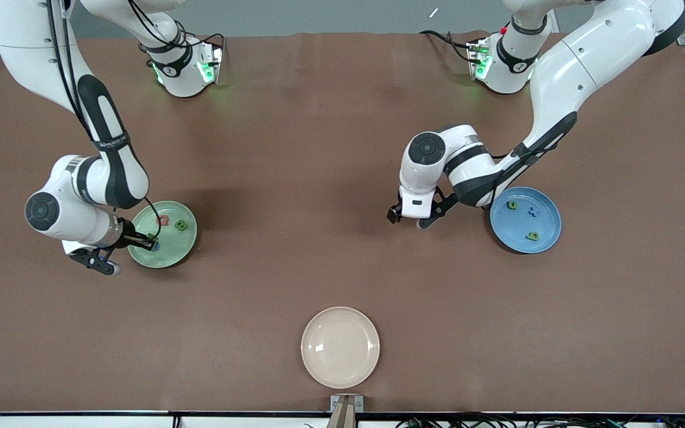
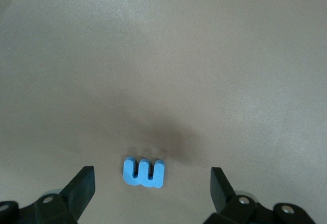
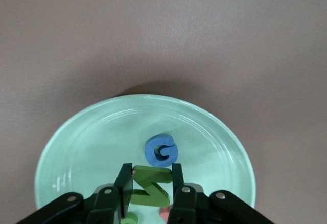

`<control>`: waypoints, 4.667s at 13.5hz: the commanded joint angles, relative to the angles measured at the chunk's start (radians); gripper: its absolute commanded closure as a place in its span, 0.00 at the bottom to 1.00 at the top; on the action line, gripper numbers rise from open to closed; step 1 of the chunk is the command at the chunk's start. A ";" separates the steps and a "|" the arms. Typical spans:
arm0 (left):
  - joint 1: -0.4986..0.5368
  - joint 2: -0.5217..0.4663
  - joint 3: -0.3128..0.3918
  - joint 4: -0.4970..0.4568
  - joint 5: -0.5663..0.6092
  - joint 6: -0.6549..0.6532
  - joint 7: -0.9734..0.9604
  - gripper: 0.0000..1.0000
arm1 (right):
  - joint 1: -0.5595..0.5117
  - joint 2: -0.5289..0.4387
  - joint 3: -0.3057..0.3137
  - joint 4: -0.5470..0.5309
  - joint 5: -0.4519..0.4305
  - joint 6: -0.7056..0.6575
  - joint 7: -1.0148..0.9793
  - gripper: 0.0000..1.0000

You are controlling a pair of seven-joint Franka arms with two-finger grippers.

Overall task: Sort upper and lower case letters into plates
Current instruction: 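Place the Z in the green plate while the left gripper reaches the m, then grasp the blue m with the left gripper while the right arm withdraws, then carry the m over the blue plate and open the left gripper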

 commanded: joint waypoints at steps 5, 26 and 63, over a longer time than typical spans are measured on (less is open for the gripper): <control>-0.001 0.014 0.034 -0.030 0.008 0.080 -0.015 0.22 | -0.007 0.027 0.009 -0.021 0.004 0.027 -0.010 0.66; 0.008 0.017 0.039 -0.037 0.014 0.103 0.045 0.73 | -0.005 -0.238 0.005 0.280 -0.185 -0.658 -0.169 0.00; 0.663 0.027 -0.113 -0.104 0.075 -0.070 1.361 0.78 | -0.177 -0.439 0.116 0.411 -0.177 -0.855 -0.321 0.00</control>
